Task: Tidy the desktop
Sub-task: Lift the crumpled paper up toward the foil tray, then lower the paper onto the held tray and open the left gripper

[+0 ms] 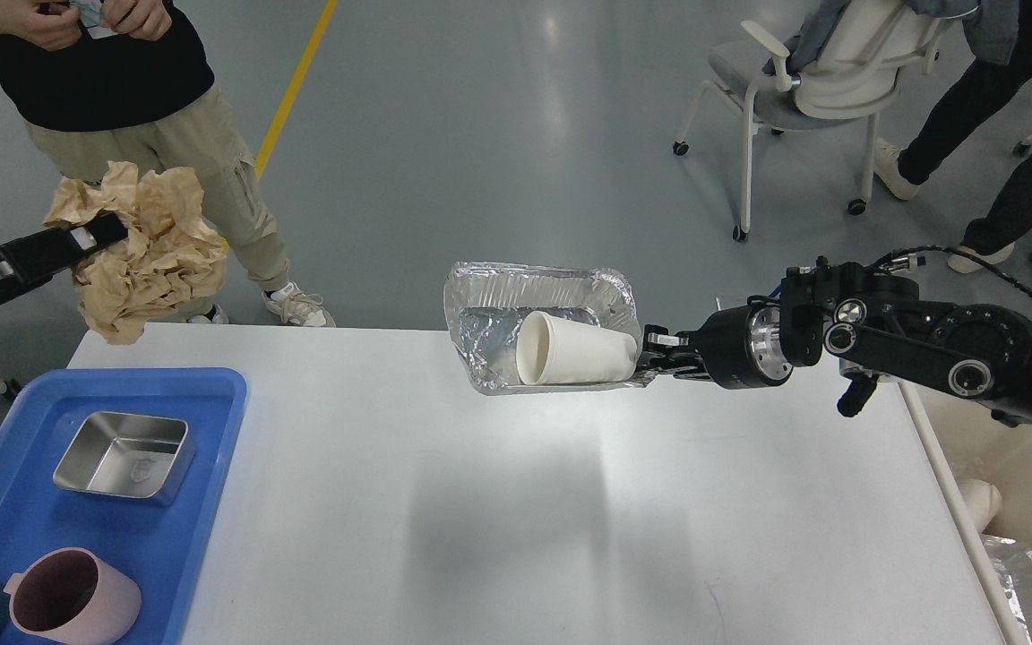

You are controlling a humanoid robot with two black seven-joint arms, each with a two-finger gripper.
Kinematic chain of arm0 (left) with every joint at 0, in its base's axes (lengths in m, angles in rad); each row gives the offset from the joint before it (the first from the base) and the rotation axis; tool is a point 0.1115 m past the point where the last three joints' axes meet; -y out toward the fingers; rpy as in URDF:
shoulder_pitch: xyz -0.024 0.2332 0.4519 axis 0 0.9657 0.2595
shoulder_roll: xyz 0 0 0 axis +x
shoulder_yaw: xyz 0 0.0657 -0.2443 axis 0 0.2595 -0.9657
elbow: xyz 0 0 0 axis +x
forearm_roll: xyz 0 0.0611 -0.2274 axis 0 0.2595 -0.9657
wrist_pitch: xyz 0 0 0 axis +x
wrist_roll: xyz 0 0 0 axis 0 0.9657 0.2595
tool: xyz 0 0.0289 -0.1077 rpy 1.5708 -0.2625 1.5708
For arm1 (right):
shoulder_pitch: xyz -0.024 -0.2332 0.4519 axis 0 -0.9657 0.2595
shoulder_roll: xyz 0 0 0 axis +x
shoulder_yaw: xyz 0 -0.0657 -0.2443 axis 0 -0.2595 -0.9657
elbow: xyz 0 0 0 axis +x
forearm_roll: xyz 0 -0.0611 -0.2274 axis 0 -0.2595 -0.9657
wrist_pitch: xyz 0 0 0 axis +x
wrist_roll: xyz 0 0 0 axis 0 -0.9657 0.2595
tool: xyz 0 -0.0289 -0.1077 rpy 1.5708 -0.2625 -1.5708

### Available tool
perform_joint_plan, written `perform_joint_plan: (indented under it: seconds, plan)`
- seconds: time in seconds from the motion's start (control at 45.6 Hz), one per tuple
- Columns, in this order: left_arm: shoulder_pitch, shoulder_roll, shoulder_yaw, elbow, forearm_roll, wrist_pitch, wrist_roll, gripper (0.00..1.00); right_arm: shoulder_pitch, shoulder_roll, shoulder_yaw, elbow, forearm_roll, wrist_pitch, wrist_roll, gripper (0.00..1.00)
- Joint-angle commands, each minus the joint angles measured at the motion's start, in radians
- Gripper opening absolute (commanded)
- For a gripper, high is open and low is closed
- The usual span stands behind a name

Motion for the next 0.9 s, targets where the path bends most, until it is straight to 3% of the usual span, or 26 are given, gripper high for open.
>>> perform_joint_plan:
  seconds: [0.0, 0.132, 0.307, 0.548, 0.877]
  plan:
    - [-0.106, -0.070, 0.001, 0.076, 0.219, -0.102, 0.008, 0.08, 0.005, 0.001, -0.002, 0.000, 0.000, 0.000, -0.002, 0.00]
    - [-0.246, -0.203, 0.002, 0.206, 0.425, -0.238, 0.007, 0.08, 0.003, -0.002, -0.002, 0.008, 0.000, 0.000, 0.000, 0.00]
    - [-0.415, -0.369, 0.004, 0.282, 0.533, -0.347, 0.007, 0.08, 0.003, -0.005, -0.002, 0.009, 0.000, 0.000, 0.000, 0.00]
    - [-0.581, -0.573, 0.019, 0.289, 0.589, -0.433, 0.022, 0.08, 0.003, -0.005, 0.000, 0.009, 0.000, 0.000, 0.000, 0.00]
    - [-0.598, -0.742, 0.070, 0.381, 0.732, -0.459, 0.022, 0.08, 0.003, -0.005, 0.001, 0.015, -0.002, 0.000, 0.000, 0.00]
